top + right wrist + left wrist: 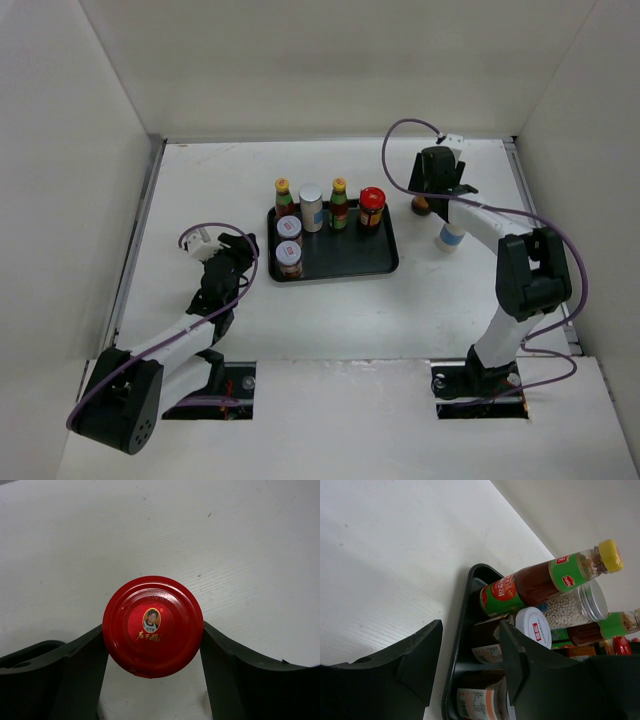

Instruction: Organize the condiment bottles

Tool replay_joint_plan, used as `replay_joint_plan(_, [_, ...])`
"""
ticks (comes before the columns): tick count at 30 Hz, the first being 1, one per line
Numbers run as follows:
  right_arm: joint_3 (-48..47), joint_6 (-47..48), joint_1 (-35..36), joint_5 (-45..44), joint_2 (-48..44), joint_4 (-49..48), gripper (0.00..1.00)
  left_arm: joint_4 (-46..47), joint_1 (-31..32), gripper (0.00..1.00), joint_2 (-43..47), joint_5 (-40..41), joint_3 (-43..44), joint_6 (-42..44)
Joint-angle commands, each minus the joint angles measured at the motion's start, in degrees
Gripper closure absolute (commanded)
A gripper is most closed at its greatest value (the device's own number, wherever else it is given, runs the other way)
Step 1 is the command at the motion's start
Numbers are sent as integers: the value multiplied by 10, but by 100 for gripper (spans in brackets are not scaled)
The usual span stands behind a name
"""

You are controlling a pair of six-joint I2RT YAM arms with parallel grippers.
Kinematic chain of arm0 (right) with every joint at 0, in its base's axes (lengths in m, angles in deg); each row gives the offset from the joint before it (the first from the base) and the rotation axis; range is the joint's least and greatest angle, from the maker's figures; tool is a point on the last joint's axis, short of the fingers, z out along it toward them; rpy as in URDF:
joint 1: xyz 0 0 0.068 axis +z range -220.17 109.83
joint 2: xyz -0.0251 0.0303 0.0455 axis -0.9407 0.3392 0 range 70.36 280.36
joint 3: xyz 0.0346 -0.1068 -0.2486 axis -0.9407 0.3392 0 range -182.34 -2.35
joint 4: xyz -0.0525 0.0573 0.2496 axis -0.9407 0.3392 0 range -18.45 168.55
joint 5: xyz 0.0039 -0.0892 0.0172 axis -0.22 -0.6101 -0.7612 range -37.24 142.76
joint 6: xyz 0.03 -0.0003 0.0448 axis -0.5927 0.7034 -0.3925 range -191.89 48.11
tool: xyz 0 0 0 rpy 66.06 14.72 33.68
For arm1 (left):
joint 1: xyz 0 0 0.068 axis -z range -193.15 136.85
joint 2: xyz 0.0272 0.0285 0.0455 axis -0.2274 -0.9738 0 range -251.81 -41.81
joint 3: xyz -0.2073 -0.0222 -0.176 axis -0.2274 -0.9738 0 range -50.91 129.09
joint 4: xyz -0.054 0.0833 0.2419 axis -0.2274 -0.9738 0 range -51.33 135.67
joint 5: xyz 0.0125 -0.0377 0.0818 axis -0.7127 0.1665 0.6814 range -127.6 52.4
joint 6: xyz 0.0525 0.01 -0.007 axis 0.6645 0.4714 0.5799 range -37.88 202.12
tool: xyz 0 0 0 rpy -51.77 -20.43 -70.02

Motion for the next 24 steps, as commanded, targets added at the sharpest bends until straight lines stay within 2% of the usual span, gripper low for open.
replay_joint_plan(1, [-16, -12, -3, 4, -25, -36, 37, 29, -2, 52, 10, 3, 1, 5])
replay_joint_plan(7, [31, -7, 5, 7, -101, -124, 41, 29, -2, 52, 0, -1, 5, 3])
replay_joint_plan(13, [66, -6, 47, 2, -179, -125, 41, 29, -3, 52, 5, 1, 2, 3])
replay_joint_plan(24, [171, -1, 180, -37, -275, -87, 41, 29, 1, 52, 5, 4, 3, 2])
